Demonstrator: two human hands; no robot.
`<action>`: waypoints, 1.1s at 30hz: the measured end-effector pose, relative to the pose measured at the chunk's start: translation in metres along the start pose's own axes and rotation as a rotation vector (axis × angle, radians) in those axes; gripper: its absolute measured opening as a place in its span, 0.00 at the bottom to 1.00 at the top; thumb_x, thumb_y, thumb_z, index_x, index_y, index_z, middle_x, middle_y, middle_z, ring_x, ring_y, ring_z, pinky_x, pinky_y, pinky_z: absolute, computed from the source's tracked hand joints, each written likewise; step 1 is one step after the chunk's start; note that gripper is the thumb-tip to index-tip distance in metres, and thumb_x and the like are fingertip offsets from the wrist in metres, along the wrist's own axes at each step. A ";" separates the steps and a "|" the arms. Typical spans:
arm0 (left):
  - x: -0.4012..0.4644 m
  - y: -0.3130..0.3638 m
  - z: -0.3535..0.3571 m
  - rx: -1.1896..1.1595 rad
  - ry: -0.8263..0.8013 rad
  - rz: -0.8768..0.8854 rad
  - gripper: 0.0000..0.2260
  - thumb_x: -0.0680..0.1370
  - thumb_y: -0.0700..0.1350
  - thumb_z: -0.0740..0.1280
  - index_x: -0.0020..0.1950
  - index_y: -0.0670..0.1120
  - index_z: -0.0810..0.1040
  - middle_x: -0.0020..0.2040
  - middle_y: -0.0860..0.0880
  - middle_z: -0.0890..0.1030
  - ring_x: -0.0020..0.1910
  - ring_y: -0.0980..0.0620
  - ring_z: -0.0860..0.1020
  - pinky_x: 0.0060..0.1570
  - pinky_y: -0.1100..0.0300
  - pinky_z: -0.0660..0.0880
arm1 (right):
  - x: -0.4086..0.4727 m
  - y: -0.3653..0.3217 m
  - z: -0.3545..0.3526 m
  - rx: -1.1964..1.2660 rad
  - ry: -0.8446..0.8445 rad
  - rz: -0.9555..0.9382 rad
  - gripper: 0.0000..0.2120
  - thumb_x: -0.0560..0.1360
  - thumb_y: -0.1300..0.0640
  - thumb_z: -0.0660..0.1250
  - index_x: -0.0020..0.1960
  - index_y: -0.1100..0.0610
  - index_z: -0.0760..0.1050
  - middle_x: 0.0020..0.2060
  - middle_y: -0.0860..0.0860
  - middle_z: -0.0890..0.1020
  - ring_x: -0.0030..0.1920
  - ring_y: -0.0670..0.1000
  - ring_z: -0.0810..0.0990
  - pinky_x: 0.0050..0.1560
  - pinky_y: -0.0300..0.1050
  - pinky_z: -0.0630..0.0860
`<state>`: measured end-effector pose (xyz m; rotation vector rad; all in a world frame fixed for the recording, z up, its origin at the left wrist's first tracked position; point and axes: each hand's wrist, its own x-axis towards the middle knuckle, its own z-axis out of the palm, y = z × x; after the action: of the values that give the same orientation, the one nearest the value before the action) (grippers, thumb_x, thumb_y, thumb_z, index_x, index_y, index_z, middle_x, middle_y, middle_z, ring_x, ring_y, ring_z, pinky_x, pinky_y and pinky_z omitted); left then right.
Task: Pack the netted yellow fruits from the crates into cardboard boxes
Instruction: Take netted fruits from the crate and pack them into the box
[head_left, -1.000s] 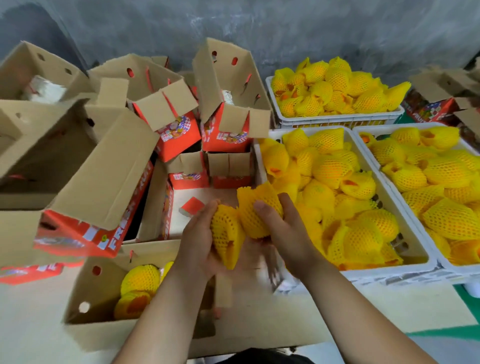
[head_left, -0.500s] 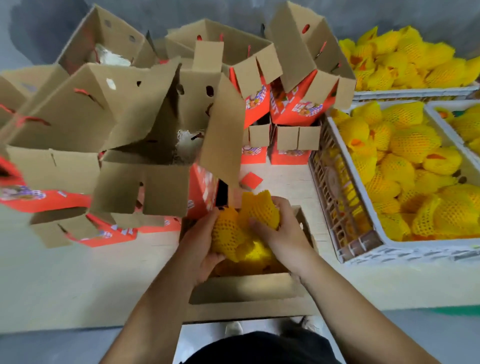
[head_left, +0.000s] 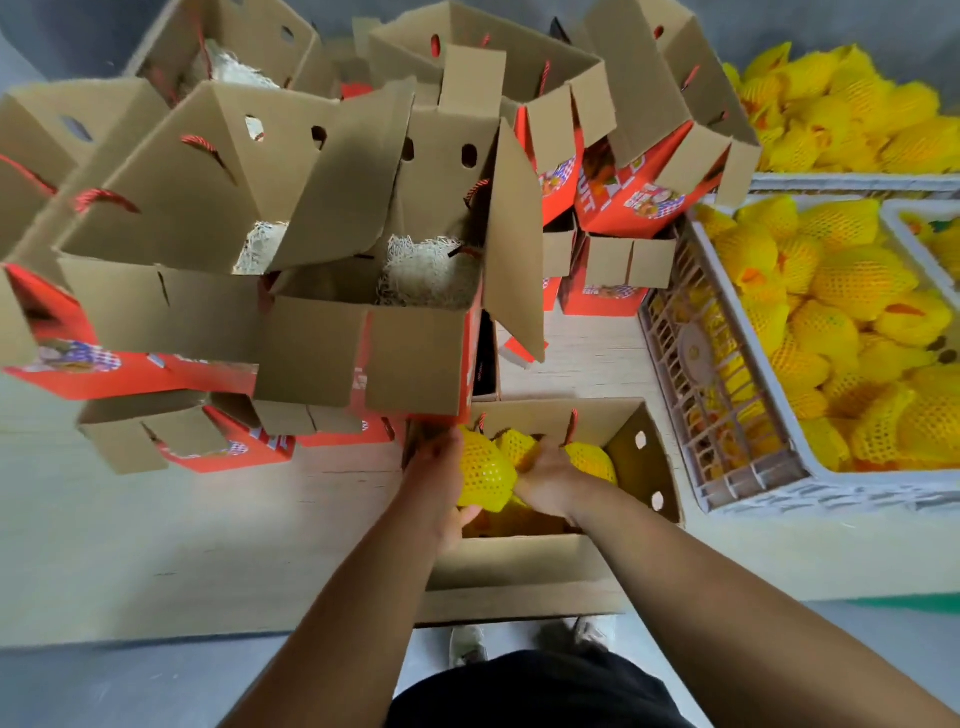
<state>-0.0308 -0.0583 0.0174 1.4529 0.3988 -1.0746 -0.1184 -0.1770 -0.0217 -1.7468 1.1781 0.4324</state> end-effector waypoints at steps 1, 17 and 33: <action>0.003 0.001 -0.001 -0.012 0.007 -0.032 0.19 0.84 0.55 0.65 0.74 0.56 0.68 0.78 0.50 0.65 0.74 0.42 0.67 0.68 0.36 0.71 | -0.002 0.001 -0.001 0.041 0.008 -0.014 0.51 0.62 0.39 0.74 0.77 0.59 0.58 0.73 0.58 0.68 0.70 0.60 0.71 0.68 0.52 0.72; 0.009 -0.007 0.005 0.061 -0.014 0.215 0.03 0.84 0.46 0.67 0.53 0.53 0.81 0.59 0.44 0.83 0.55 0.46 0.82 0.59 0.46 0.80 | -0.047 -0.008 -0.014 0.102 -0.232 -0.422 0.40 0.69 0.45 0.78 0.77 0.42 0.64 0.63 0.43 0.80 0.63 0.44 0.78 0.66 0.42 0.75; 0.039 -0.006 0.007 2.150 -0.383 0.939 0.32 0.78 0.39 0.66 0.79 0.59 0.63 0.77 0.50 0.63 0.72 0.41 0.64 0.68 0.51 0.63 | -0.016 0.035 -0.047 0.375 0.244 -0.026 0.24 0.70 0.36 0.76 0.56 0.52 0.82 0.49 0.50 0.86 0.47 0.49 0.84 0.51 0.45 0.80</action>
<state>-0.0177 -0.0771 -0.0157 2.4713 -2.1756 -0.6424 -0.1660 -0.2113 -0.0054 -1.5116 1.3097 -0.0238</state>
